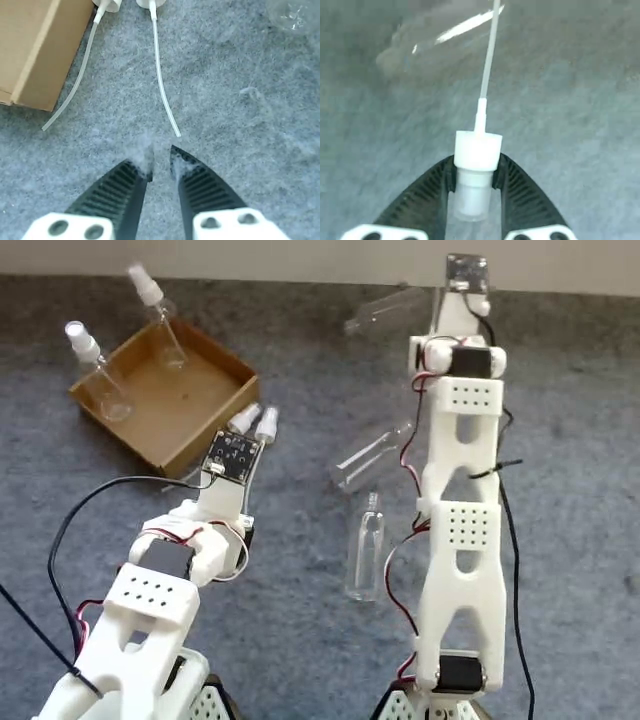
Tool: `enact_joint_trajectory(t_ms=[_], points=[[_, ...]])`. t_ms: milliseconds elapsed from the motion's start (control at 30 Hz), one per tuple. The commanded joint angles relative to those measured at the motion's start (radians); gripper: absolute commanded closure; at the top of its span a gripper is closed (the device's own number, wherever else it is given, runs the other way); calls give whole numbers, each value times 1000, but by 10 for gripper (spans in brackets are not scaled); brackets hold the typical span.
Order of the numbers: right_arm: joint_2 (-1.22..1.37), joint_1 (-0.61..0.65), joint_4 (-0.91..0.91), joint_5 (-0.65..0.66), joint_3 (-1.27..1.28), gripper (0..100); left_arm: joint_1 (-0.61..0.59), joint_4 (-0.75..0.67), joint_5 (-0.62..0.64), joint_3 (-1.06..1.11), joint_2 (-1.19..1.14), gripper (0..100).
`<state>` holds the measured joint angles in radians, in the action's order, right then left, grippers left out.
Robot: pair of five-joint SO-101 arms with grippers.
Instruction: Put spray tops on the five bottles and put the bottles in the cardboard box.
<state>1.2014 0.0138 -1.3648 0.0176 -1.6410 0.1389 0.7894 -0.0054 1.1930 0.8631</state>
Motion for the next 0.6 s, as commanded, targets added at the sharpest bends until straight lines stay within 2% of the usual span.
enact_joint_trajectory(t_ms=[0,133,233,567], points=[[65,-56,214,9,-147,985,-10,-18,-9,-5,24,995],[208,-68,378,203,-147,985,-10,-18,-9,-5,22,994],[285,-68,433,331,-147,986,-10,-20,-9,-5,21,994],[308,-148,433,362,-147,986,-10,-20,-9,-5,18,993]])
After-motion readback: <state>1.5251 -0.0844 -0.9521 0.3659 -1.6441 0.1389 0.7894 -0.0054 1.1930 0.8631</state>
